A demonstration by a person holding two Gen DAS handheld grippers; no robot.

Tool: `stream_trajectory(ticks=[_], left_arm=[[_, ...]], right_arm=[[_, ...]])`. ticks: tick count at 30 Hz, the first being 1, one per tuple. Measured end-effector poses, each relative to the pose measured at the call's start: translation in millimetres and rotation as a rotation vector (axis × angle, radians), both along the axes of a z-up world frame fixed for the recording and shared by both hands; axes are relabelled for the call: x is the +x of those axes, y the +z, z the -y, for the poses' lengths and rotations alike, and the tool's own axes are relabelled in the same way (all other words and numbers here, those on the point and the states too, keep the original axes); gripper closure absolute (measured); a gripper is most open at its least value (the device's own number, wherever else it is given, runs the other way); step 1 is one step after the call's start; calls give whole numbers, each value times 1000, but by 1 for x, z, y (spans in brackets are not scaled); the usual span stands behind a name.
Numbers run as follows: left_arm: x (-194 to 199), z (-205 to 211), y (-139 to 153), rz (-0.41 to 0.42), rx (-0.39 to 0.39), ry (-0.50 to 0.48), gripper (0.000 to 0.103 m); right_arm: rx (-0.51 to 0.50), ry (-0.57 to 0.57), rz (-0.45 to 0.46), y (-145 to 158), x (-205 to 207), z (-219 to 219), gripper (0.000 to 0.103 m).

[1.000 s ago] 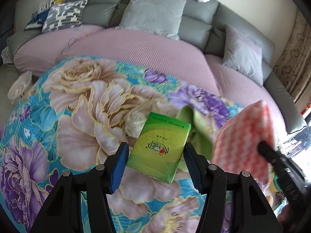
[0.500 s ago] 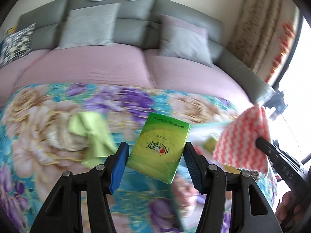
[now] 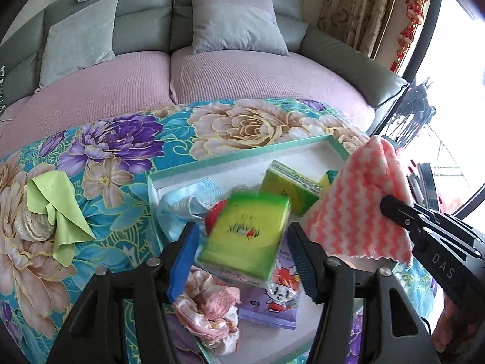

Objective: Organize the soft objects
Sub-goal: 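Carry the green box and zigzag towel into the tray and open both tools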

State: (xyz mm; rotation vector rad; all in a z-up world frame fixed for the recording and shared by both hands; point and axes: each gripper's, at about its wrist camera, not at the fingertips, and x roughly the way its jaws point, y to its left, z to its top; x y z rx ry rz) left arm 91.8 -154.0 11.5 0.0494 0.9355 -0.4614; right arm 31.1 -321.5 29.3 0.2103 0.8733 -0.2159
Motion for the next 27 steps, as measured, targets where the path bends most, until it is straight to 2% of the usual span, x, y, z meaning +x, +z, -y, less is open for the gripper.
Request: stream_trajectory(ticks=[2, 4, 6, 8, 9, 10, 11, 12, 13, 19, 27], left_arm=[[0, -5, 2, 18, 4, 17, 18], [2, -12, 4, 23, -6, 33, 18], [3, -20, 6, 27, -7, 52, 18], [6, -28, 7, 36, 3, 73, 18], [6, -32, 8, 43, 10, 87, 16], [7, -38, 9, 51, 15, 101, 15], [8, -44, 10, 60, 19, 117, 8], [9, -50, 11, 70, 21, 135, 3], [10, -57, 12, 81, 24, 157, 2], [20, -122, 9, 112, 92, 351, 1], [27, -217, 8, 107, 92, 561, 1]], right_arm=[[1, -3, -8, -4, 1, 1, 82], [-5, -4, -10, -4, 0, 2, 66], [-18, -8, -10, -3, 1, 0, 58], [-21, -5, -4, -1, 1, -1, 58], [-22, -5, -2, -1, 1, -2, 54], [-25, -6, -2, -1, 1, -3, 44], [-30, -7, -2, 0, 2, -4, 40], [-35, -7, -3, 0, 3, -6, 38], [-40, -3, -1, 0, 3, -9, 38], [-64, 13, 23, 5, 8, -26, 33], [-49, 100, 84, 23, 18, -71, 33]])
